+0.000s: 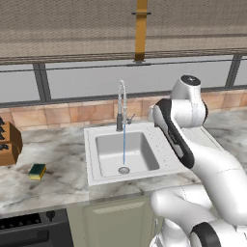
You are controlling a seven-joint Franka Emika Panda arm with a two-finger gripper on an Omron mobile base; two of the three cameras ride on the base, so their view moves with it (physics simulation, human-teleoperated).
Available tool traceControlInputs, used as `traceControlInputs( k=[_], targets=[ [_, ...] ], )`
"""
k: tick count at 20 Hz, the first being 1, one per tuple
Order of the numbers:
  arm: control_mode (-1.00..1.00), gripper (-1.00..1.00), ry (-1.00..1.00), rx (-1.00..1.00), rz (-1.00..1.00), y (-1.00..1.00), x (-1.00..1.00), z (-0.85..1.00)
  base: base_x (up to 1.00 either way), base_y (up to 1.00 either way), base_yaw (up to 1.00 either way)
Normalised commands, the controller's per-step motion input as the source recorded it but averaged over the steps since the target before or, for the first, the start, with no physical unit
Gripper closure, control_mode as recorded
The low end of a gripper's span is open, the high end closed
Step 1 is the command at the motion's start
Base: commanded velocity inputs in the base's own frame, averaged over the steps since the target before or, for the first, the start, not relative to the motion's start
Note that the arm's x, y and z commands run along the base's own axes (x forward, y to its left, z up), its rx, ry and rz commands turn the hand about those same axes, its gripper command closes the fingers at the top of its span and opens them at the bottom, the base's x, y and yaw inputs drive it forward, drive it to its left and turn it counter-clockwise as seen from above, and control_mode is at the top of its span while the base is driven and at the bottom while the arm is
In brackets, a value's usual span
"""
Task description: Soak the sponge with water for a few seconds and then drop it inside the sink.
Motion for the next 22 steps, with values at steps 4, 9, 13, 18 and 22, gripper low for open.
traceControlInputs(
  k=[4,9,13,18,22],
  targets=[
    [-1.00,-1.00,0.00,0.00,0.07,0.29,-0.57,0.00,0.00,0.00,0.00],
    [-1.00,-1.00,0.00,0.00,0.04,0.27,-0.44,0.00,0.00,0.00,0.00],
    [-1.00,-1.00,0.00,0.00,0.05,0.33,-0.28,0.00,0.00,0.00,0.00],
    [-1.00,-1.00,0.00,0.00,0.09,0.44,-0.07,0.00,0.00,0.00,0.00],
    [-1.00,-1.00,0.00,0.00,0.11,0.52,0.00,0.00,0.00,0.00,0.00]
  ],
)
